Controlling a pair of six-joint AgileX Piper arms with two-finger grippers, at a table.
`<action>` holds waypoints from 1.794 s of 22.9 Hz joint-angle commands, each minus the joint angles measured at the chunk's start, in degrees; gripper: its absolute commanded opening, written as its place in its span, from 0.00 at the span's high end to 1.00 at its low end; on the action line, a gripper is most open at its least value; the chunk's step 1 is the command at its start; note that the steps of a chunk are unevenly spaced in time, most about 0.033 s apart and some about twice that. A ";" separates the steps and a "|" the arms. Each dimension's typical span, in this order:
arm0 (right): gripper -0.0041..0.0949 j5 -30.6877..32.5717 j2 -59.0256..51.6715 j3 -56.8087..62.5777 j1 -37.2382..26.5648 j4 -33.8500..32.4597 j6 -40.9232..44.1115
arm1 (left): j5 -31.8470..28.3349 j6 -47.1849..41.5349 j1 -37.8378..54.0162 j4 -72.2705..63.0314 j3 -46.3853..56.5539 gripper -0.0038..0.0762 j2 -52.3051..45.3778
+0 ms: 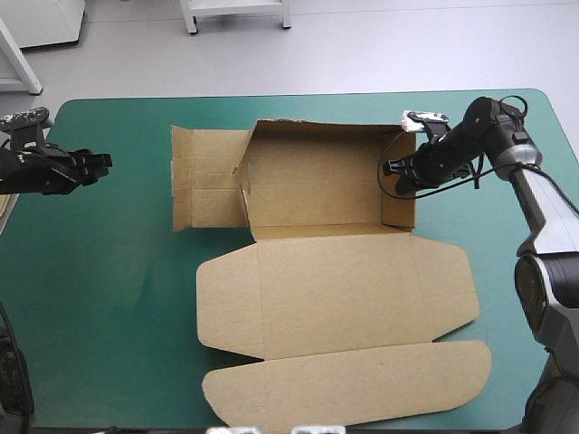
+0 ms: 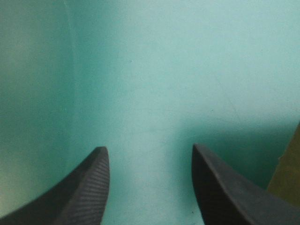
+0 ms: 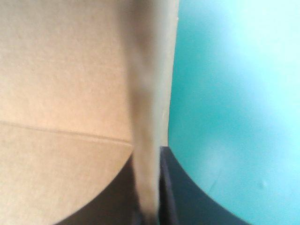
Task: Fold the box
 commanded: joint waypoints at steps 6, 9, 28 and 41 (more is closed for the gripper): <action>0.76 -9.39 -1.35 -1.03 0.03 2.05 -3.53 | -1.82 0.29 0.00 -2.38 -1.97 0.48 -1.86; 0.44 -8.74 -1.35 -1.90 0.03 3.35 -3.61 | -1.82 0.29 0.00 -2.38 -1.97 0.48 -1.86; 0.37 3.88 1.17 -18.04 11.21 -21.47 13.13 | -1.37 0.29 0.00 -1.98 -1.97 0.48 -1.86; 0.32 3.88 4.02 -18.04 11.21 -23.57 14.90 | -1.37 0.29 0.00 -2.10 -1.97 0.48 -1.86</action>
